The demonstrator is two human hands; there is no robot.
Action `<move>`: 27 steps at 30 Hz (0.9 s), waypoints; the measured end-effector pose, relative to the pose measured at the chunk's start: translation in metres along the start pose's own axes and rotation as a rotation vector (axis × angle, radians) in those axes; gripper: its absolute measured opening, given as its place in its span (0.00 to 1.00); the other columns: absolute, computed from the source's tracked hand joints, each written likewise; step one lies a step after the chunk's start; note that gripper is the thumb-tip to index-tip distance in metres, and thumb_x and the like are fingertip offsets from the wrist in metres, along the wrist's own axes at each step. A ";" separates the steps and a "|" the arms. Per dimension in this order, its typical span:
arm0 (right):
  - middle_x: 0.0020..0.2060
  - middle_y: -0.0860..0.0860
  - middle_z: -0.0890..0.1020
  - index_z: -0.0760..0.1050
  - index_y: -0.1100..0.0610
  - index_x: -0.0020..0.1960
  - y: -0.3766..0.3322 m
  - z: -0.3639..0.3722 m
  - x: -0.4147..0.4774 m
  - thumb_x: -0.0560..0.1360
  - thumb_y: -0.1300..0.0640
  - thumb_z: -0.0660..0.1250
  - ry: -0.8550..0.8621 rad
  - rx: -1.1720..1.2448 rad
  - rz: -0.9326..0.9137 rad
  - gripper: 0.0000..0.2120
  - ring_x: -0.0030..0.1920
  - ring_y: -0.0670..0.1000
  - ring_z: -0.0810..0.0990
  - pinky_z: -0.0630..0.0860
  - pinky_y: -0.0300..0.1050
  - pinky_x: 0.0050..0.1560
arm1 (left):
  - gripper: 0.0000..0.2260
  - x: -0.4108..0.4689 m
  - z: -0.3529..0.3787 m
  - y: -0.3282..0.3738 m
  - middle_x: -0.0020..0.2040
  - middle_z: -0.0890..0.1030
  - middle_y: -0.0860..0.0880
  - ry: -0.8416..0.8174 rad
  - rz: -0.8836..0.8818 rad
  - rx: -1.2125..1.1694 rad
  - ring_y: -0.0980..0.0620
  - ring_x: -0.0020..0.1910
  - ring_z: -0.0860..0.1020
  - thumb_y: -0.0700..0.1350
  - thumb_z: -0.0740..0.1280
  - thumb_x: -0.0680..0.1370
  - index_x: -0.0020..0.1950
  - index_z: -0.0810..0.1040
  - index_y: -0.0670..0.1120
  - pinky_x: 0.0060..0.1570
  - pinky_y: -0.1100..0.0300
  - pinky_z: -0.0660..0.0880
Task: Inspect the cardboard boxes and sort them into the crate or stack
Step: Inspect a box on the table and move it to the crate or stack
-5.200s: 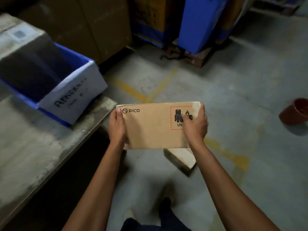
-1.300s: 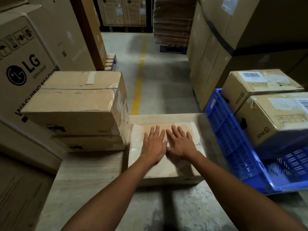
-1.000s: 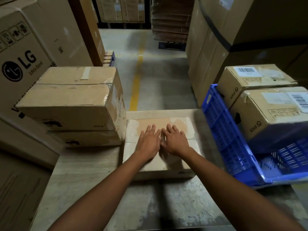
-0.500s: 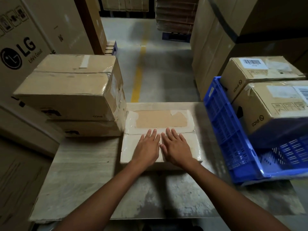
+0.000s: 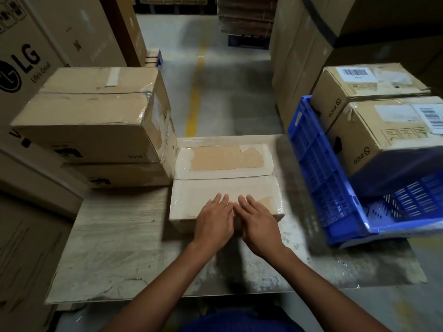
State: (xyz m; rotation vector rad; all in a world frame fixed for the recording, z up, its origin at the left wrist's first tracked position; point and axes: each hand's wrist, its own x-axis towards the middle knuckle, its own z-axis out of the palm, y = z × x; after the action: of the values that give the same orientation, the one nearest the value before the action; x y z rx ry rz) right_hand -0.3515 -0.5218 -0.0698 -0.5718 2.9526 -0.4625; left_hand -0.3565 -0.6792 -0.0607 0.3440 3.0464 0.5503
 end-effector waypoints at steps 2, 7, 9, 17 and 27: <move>0.68 0.56 0.77 0.77 0.58 0.68 0.002 -0.008 0.004 0.68 0.61 0.71 0.003 0.033 -0.005 0.28 0.69 0.60 0.75 0.73 0.55 0.68 | 0.17 0.005 -0.004 0.003 0.71 0.74 0.45 -0.016 0.009 0.010 0.45 0.74 0.68 0.46 0.58 0.82 0.69 0.77 0.45 0.72 0.52 0.64; 0.58 0.51 0.81 0.80 0.55 0.59 0.014 -0.030 0.001 0.76 0.52 0.49 0.105 0.073 0.106 0.23 0.63 0.56 0.77 0.74 0.54 0.64 | 0.20 0.020 0.001 0.027 0.76 0.69 0.47 -0.112 0.126 -0.025 0.47 0.77 0.62 0.47 0.55 0.83 0.75 0.70 0.46 0.75 0.51 0.60; 0.65 0.53 0.78 0.77 0.56 0.64 0.029 -0.031 -0.001 0.79 0.55 0.51 0.080 0.047 0.159 0.21 0.70 0.56 0.73 0.69 0.52 0.70 | 0.23 0.027 0.007 0.043 0.75 0.69 0.47 -0.135 0.149 -0.027 0.47 0.77 0.63 0.49 0.52 0.82 0.75 0.69 0.45 0.75 0.50 0.59; 0.60 0.56 0.83 0.82 0.59 0.62 0.053 -0.035 -0.006 0.72 0.52 0.58 0.047 -0.081 0.067 0.24 0.62 0.55 0.81 0.77 0.50 0.63 | 0.24 0.034 0.015 0.058 0.69 0.76 0.46 -0.120 0.144 0.019 0.45 0.71 0.71 0.48 0.52 0.79 0.69 0.76 0.43 0.70 0.50 0.68; 0.77 0.53 0.66 0.64 0.55 0.78 0.066 -0.050 0.047 0.79 0.45 0.46 -0.105 -0.100 0.075 0.31 0.78 0.54 0.62 0.62 0.54 0.76 | 0.34 0.082 0.018 0.047 0.80 0.59 0.44 -0.106 0.085 0.092 0.45 0.80 0.54 0.52 0.36 0.77 0.79 0.59 0.42 0.77 0.49 0.50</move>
State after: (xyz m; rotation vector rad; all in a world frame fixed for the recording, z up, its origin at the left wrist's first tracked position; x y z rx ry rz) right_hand -0.4256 -0.4674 -0.0448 -0.4772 2.8973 -0.2702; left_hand -0.4249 -0.6125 -0.0605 0.4915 2.9718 0.3831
